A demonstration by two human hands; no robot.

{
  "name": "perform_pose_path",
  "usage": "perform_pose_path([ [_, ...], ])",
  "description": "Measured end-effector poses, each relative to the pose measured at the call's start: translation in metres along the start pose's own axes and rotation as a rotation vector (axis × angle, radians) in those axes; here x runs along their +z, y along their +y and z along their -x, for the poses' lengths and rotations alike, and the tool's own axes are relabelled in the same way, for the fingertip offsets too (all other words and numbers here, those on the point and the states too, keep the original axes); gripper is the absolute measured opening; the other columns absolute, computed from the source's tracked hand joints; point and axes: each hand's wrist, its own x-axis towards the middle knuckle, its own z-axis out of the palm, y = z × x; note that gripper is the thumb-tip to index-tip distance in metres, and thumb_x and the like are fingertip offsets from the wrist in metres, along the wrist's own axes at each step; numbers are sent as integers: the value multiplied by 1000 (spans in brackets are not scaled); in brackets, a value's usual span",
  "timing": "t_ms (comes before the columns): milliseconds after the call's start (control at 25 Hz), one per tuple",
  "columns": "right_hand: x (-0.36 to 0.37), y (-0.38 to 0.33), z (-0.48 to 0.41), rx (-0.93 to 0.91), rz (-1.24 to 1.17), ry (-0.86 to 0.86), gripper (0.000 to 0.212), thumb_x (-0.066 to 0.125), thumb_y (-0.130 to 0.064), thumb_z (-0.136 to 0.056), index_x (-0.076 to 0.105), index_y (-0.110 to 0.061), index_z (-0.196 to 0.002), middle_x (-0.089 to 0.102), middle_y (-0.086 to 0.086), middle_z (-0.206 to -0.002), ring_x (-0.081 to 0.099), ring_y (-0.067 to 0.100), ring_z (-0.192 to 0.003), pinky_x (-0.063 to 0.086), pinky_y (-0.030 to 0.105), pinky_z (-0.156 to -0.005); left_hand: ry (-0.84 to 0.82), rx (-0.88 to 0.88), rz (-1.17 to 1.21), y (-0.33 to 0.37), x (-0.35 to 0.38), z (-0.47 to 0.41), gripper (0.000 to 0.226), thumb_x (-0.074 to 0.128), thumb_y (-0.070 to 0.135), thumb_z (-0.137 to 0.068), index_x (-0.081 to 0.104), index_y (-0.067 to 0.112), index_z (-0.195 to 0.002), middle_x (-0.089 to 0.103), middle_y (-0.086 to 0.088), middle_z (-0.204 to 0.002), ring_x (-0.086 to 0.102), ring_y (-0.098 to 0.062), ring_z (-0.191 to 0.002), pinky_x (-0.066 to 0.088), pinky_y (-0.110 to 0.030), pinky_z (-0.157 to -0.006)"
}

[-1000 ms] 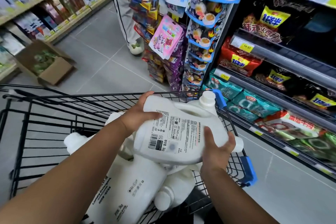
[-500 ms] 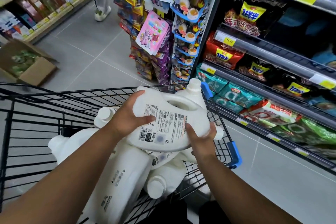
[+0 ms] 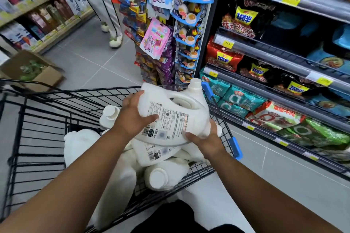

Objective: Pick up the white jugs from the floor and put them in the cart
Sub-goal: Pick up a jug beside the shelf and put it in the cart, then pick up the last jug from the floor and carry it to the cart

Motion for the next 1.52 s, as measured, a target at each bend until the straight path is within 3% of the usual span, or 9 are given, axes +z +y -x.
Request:
perform_pose_path([
  [200, -50, 17, 37, -212, -23, 84, 104, 83, -46, -69, 19, -36, -151, 47, 0, -139, 50, 17, -121, 41, 29, -97, 124, 205, -60, 54, 17, 56, 87, 83, 39, -72, 38, 29, -145, 24, -3, -158, 24, -18, -145, 18, -22, -112],
  [360, -121, 54, 83, -268, -61, 204, 99, 79, -51, -71, 20, -41, -149, 38, 15, -147, 43, 28, -131, 42, 33, -91, 34, 365, 61, 115, 64, 117, 79, 82, 32, -75, 41, 26, -143, 37, -3, -148, 35, -9, -135, 21, -12, -104],
  [520, -214, 107, 148, -307, -152, 387, 92, 80, -49, -71, 27, -43, -146, 31, 7, -152, 34, 23, -138, 44, 43, -102, -207, 482, 80, 190, 133, 170, 77, 80, 36, -76, 39, 34, -142, 43, 0, -146, 41, -13, -134, 32, -26, -110],
  [640, -291, 149, 198, -280, -182, 581, 84, 78, -49, -73, 31, -44, -143, 33, 5, -145, 44, 26, -130, 45, 43, -102, -390, 578, 102, 264, 190, 205, 78, 76, 49, -73, 35, 47, -139, 42, 3, -149, 42, -16, -136, 37, -43, -112],
  [760, -362, 180, 239, -252, -272, 749, 73, 78, -49, -73, 41, -44, -136, 38, -1, -139, 50, 20, -118, 47, 40, -98, -545, 716, 133, 343, 243, 240, 74, 77, 42, -78, 32, 53, -136, 45, 7, -146, 46, -9, -130, 37, -33, -109],
  [880, -437, 214, 271, -188, -359, 922, 66, 77, -47, -75, 46, -44, -133, 42, -3, -140, 51, 16, -114, 48, 37, -91, -685, 884, 127, 429, 303, 275, 76, 75, 44, -79, 32, 45, -142, 43, 13, -145, 43, -5, -130, 34, -26, -105],
  [1160, -588, 284, 308, -84, -507, 1272, 63, 79, -41, -76, 47, -46, -129, 44, -3, -139, 55, 18, -113, 52, 39, -84, -1044, 1087, 183, 604, 448, 329, 72, 74, 45, -79, 33, 47, -139, 46, 12, -142, 48, -7, -127, 38, -31, -107],
  [1320, -658, 331, 331, 17, -587, 1454, 62, 78, -38, -77, 45, -46, -129, 45, -3, -138, 55, 16, -110, 51, 35, -83, -1219, 1196, 112, 686, 533, 376, 74, 68, 59, -73, 32, 50, -137, 46, 15, -140, 48, -8, -127, 40, -40, -108],
  [1520, -749, 420, 354, 80, -657, 1564, 60, 76, -37, -78, 43, -50, -127, 44, -5, -139, 54, 15, -111, 47, 30, -77, -1354, 1215, 112, 764, 655, 454, 72, 73, 42, -82, 35, 37, -143, 47, 10, -141, 49, -11, -127, 40, -40, -109],
])
